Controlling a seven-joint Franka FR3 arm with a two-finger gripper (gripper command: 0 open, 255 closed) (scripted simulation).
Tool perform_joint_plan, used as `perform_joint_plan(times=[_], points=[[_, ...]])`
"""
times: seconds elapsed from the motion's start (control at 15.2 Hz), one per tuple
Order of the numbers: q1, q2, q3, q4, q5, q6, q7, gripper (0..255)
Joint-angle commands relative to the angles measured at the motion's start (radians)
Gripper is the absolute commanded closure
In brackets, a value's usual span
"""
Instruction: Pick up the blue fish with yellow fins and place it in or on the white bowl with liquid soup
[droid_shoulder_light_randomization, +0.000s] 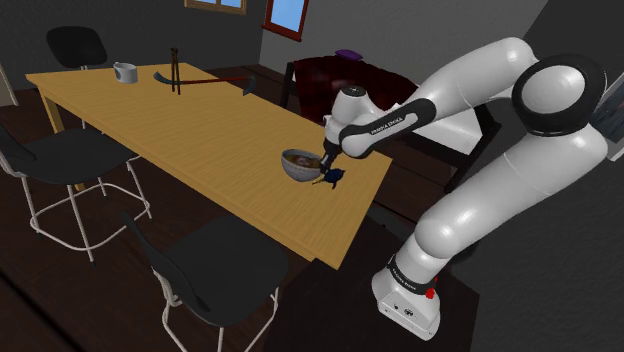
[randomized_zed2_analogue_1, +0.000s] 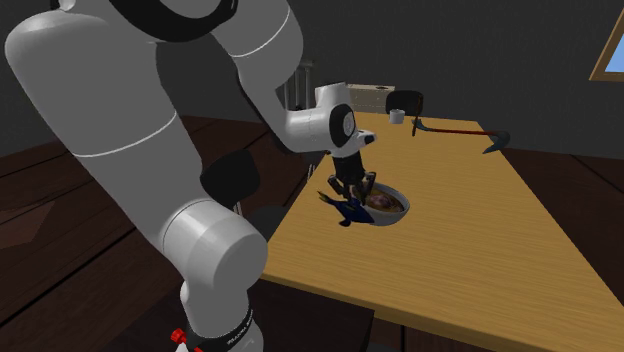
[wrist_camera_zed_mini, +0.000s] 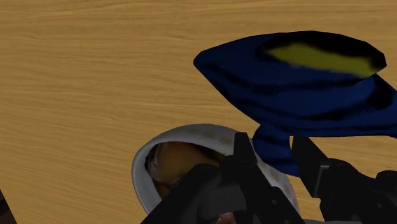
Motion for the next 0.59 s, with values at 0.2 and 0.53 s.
perform_joint_plan(times=[0.2,0.53], points=[[0.013,-0.059,-0.003,0.022,0.034,-0.078,-0.036,255],[0.024,-0.108,-0.005,0.052,0.06,-0.155,-0.065,255]])
